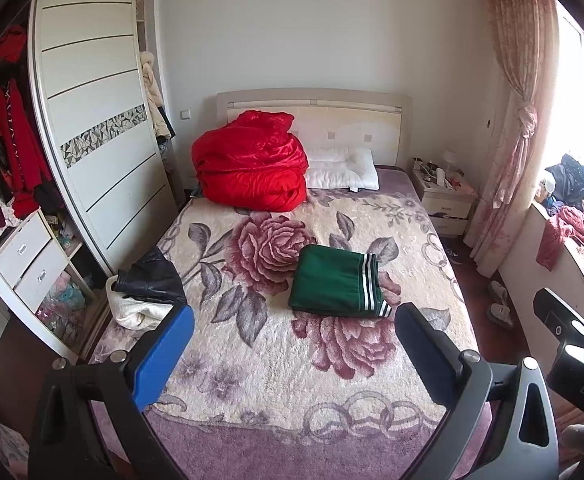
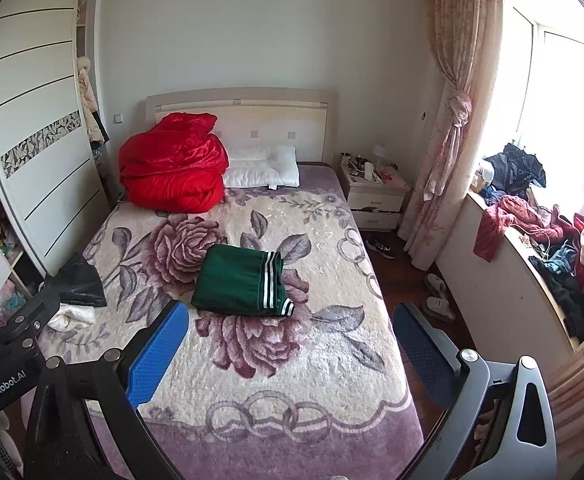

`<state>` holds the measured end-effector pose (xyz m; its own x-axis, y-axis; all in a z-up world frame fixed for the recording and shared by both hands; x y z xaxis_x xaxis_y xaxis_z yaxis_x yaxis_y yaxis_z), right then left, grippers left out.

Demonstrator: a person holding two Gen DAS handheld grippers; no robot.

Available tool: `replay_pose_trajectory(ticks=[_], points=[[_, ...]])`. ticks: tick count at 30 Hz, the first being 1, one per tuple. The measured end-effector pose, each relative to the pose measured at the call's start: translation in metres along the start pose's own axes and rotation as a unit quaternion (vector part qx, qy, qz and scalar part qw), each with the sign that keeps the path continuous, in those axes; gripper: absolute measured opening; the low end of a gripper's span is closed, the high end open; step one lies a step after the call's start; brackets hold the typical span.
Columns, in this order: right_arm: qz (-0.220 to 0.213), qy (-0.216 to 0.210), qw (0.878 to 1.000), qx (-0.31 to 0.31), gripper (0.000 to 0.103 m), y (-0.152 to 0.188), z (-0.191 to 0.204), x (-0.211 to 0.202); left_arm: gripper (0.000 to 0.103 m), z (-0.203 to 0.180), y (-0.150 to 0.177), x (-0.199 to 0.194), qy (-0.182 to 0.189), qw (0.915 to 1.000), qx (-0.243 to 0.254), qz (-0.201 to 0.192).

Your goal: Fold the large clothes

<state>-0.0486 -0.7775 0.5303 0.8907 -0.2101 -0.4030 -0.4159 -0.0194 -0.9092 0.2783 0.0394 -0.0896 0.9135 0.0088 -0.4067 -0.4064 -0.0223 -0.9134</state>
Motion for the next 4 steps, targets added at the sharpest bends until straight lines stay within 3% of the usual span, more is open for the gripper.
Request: replay_pose_trajectory(ticks=[4], points=[[0.000,0.002,1.000,0.002,0.103,0.0020,0.0000,-0.0026,0.103,-0.0009,-0.0017,-0.0014,0.001,1.0000,0.001,-0.003]])
Point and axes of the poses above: each gripper's, at about its wrist camera, not at the fingertips, and x roughly the way its jaws point, z to its left, y to its underside, the point moved 8 cm from there along x, roughly the way its jaws point, and after that the axes turned 14 degrees about -z, right-handed, at the moved point
